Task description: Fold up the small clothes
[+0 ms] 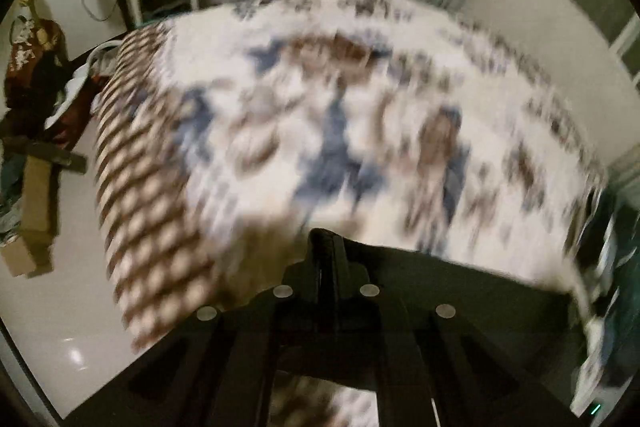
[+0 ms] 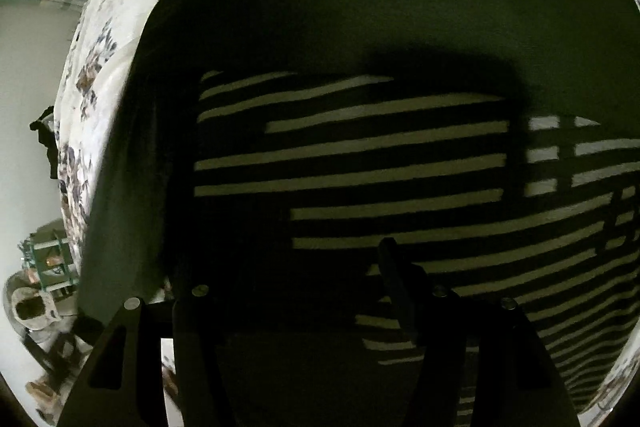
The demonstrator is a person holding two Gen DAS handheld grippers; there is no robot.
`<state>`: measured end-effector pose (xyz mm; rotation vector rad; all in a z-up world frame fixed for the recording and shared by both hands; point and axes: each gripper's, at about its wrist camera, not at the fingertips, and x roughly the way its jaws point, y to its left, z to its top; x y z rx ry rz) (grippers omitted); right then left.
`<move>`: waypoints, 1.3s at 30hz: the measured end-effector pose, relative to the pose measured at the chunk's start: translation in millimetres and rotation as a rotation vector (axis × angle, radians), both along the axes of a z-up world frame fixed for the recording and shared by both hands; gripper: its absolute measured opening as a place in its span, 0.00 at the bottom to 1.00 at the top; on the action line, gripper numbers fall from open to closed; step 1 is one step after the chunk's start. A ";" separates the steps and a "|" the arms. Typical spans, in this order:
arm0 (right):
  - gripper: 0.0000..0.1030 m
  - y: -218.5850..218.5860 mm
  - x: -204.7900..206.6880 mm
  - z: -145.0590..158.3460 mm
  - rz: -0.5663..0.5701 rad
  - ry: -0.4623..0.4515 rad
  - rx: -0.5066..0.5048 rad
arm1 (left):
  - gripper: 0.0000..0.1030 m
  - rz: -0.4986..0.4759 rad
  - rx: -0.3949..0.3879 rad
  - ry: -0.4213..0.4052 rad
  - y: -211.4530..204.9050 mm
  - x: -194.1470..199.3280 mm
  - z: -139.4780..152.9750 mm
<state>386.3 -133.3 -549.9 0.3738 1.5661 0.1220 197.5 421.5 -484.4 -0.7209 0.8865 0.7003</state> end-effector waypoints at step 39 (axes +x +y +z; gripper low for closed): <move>0.81 -16.1 23.9 30.6 -0.186 -0.115 -0.335 | 0.07 0.068 0.014 -0.224 41.3 149.2 42.0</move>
